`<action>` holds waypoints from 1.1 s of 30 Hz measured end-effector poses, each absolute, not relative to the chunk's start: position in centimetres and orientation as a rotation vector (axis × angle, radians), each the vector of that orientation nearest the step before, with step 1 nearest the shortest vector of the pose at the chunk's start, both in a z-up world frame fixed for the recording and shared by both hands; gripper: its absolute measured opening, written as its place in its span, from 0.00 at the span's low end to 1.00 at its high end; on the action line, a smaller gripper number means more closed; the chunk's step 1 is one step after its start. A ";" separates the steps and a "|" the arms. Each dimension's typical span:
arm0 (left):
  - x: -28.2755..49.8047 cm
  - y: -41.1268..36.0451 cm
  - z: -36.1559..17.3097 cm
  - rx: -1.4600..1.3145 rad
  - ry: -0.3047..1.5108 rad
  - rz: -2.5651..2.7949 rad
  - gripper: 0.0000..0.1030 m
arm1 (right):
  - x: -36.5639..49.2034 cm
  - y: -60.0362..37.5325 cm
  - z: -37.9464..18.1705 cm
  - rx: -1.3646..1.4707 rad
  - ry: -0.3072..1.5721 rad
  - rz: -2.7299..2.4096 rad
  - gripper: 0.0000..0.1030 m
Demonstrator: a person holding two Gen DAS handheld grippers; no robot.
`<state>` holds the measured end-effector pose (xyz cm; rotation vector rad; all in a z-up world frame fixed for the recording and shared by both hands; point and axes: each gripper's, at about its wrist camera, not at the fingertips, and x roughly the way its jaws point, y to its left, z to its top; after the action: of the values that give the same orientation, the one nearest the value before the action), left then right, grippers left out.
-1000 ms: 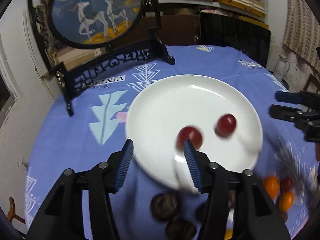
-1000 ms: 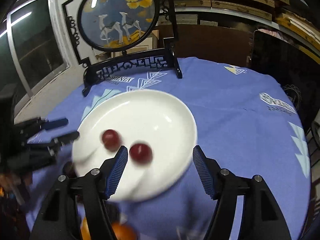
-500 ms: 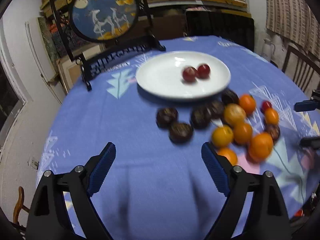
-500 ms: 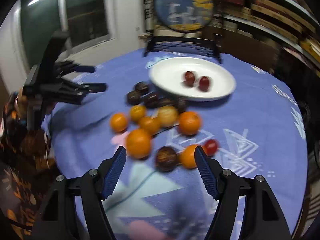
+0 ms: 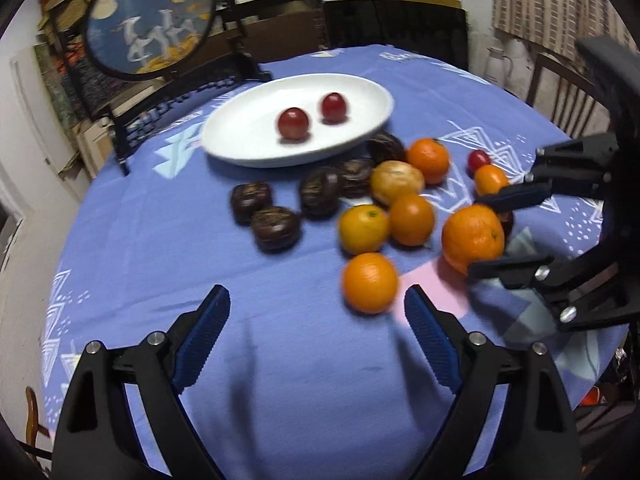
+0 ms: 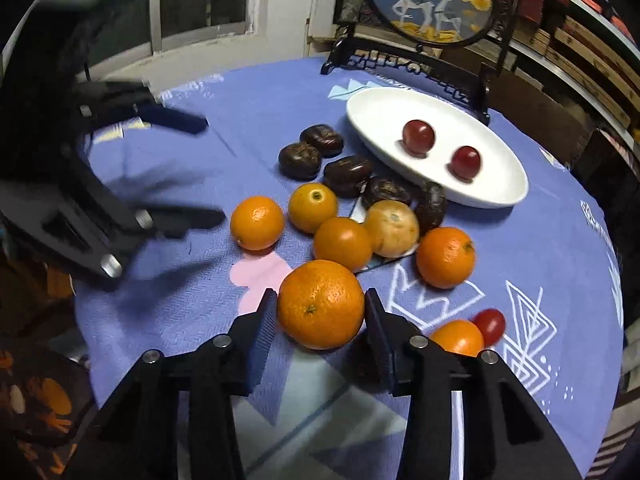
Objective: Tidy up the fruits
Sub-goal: 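Grasp an orange with the right gripper while the left gripper grasps a tangerine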
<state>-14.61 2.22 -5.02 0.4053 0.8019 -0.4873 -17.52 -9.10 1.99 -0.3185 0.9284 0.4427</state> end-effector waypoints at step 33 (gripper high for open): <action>-12.3 0.5 -4.4 0.401 0.764 -0.363 0.35 | -17.6 -11.1 1.7 -0.132 0.950 0.490 0.43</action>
<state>-12.34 0.53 -4.39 0.4011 0.7645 -0.3630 -17.64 -11.08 1.66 -0.1315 0.9504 0.4897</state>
